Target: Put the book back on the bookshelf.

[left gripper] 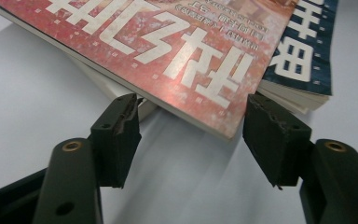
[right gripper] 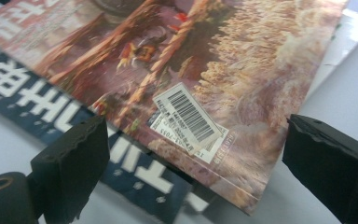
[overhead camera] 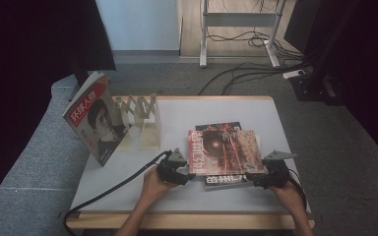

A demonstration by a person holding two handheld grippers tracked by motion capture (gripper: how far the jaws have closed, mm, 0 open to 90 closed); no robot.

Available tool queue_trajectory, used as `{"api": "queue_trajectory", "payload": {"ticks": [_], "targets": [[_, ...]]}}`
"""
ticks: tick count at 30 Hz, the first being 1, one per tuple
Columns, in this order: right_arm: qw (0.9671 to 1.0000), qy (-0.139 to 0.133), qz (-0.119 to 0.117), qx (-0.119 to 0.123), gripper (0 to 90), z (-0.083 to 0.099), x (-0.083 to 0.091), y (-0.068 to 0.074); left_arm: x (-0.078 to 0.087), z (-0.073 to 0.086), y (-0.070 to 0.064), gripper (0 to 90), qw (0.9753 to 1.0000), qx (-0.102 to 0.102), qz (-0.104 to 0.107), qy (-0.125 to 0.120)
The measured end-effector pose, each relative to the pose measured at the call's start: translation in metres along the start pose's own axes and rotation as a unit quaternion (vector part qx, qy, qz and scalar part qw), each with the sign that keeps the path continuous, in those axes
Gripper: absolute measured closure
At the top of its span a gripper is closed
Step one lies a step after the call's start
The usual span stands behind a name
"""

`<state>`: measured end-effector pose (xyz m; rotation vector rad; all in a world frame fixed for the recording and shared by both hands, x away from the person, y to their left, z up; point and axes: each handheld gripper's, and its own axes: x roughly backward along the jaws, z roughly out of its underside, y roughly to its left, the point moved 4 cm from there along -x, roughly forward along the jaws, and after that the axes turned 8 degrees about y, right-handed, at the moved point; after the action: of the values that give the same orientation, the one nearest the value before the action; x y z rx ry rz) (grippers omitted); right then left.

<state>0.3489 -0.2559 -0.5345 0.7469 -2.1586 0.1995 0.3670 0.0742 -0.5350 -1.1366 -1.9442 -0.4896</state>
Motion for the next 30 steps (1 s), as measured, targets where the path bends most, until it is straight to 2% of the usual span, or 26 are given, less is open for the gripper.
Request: {"api": "queue_trajectory", "payload": {"ticks": [3, 4, 7, 10, 12, 13, 15, 18, 22, 30], "targets": [[0.9999, 0.0, -0.016, 0.007, 7.6, 0.0, 0.0, 0.007, 0.0, 0.003, 0.006, 41.0, 0.9998, 0.018, 0.002, -0.006], [0.9998, 0.001, -0.015, 0.011, 7.5, 0.0, 0.0, 0.01, 0.0, 0.004, 0.008, 41.1, 0.9997, 0.021, 0.005, -0.009], [0.9997, 0.008, -0.013, 0.019, 7.7, 0.0, -0.001, 0.013, 0.001, 0.004, 0.009, 42.0, 0.9998, 0.02, 0.002, -0.008], [0.9996, 0.006, -0.02, 0.017, 8.9, -0.003, 0.001, 0.011, 0.002, 0.004, 0.009, 43.7, 0.9998, 0.019, 0.002, -0.009], [0.9996, 0.001, -0.022, 0.018, 9.2, -0.005, 0.001, 0.009, 0.002, 0.004, 0.008, 44.1, 0.9998, 0.019, 0.0, -0.009], [0.9996, -0.002, -0.014, 0.024, 9.1, -0.01, 0.0, 0.005, 0.002, 0.004, 0.008, 44.1, 0.9998, 0.019, -0.001, -0.01], [0.9996, -0.003, -0.013, 0.026, 8.9, -0.012, -0.001, 0.004, 0.001, 0.005, 0.007, 43.5, 0.9999, 0.015, -0.005, -0.006], [0.9994, 0.001, -0.003, 0.035, 7.3, -0.022, -0.009, -0.002, -0.001, 0.007, 0.007, 39.6, 0.9999, 0.012, -0.01, 0.001], [0.9992, 0.005, 0.002, 0.041, 3.2, -0.035, -0.021, -0.01, -0.001, 0.006, 0.005, 40.0, 0.9998, 0.007, -0.015, -0.006], [0.9984, 0.01, 0.003, 0.055, 0.0, -0.059, -0.043, -0.023, -0.001, 0.007, 0.005, 41.7, 0.9998, 0.016, -0.009, -0.006]]}}
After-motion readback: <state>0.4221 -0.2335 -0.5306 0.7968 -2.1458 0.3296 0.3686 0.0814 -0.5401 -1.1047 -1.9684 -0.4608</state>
